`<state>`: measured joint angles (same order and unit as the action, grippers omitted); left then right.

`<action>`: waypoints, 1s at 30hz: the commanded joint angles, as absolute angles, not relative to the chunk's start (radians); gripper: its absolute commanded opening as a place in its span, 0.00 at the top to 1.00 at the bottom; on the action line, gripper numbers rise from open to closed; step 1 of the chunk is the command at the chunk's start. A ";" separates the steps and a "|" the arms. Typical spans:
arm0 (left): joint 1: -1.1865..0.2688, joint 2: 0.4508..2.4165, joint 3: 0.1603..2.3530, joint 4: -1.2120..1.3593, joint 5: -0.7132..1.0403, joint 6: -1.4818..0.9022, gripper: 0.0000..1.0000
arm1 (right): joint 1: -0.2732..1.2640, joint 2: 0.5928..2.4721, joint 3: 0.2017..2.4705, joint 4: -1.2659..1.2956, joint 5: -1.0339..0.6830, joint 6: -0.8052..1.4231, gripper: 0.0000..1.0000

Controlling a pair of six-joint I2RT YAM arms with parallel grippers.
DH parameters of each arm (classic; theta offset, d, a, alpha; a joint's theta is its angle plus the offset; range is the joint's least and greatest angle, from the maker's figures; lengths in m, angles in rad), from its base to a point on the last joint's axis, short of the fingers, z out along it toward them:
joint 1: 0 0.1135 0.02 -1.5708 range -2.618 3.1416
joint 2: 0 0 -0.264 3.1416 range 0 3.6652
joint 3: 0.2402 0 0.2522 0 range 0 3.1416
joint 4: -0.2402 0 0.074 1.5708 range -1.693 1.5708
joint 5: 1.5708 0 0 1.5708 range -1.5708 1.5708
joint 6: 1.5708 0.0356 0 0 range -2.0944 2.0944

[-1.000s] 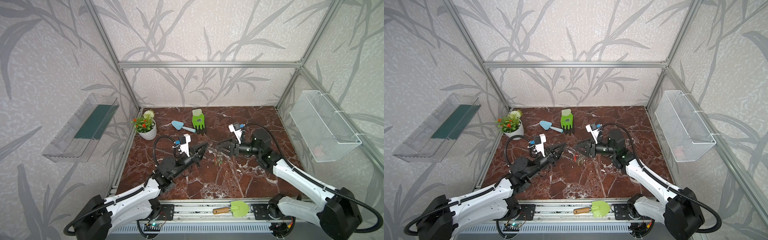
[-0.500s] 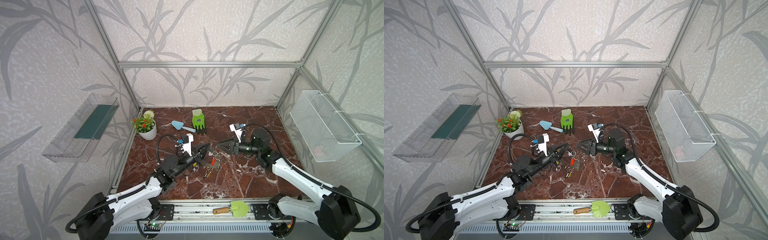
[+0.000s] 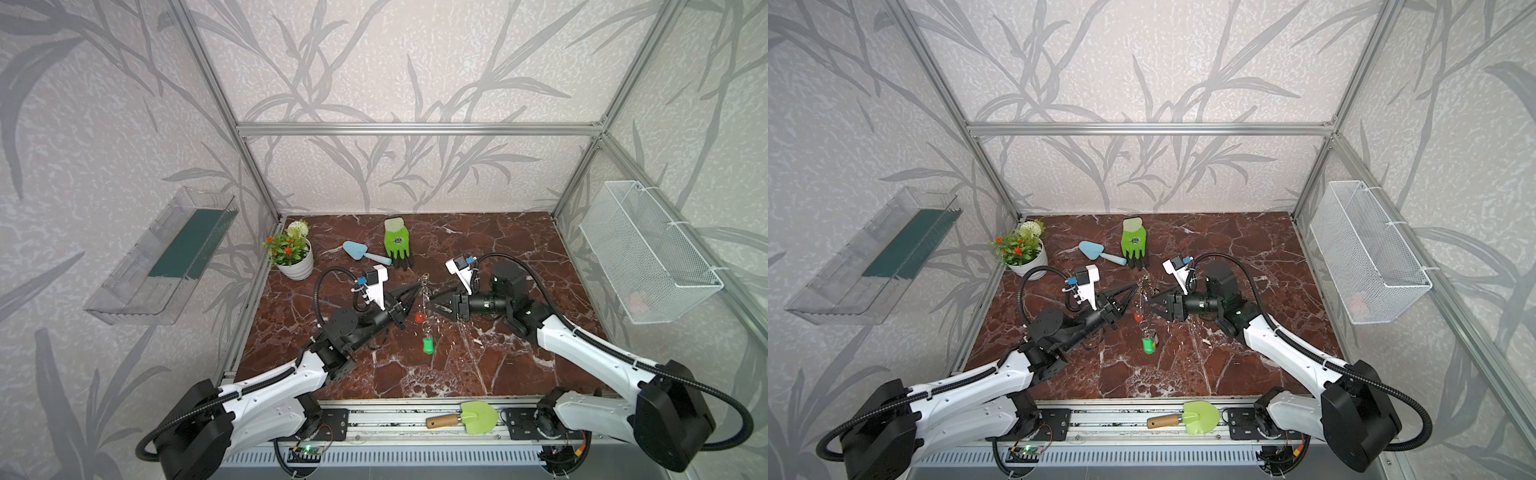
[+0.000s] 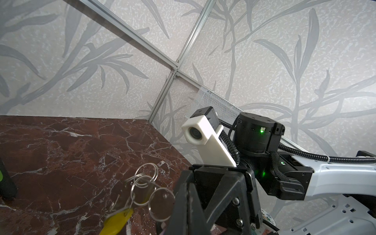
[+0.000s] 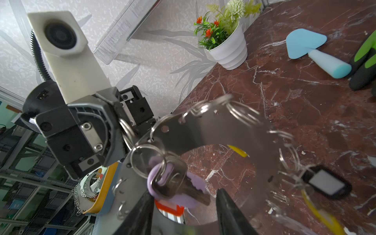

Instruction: Put the keys on the keyring

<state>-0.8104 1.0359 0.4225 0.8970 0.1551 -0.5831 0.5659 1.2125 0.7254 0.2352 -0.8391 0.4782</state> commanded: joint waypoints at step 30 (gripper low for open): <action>-0.810 1.006 0.471 0.896 0.144 -0.595 1.00 | 0.589 1.174 0.769 0.212 -0.783 0.434 1.00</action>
<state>-0.8104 1.0462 0.4240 0.8829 0.1516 -0.6151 0.5835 1.2125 0.7498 0.2474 -0.8066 0.4633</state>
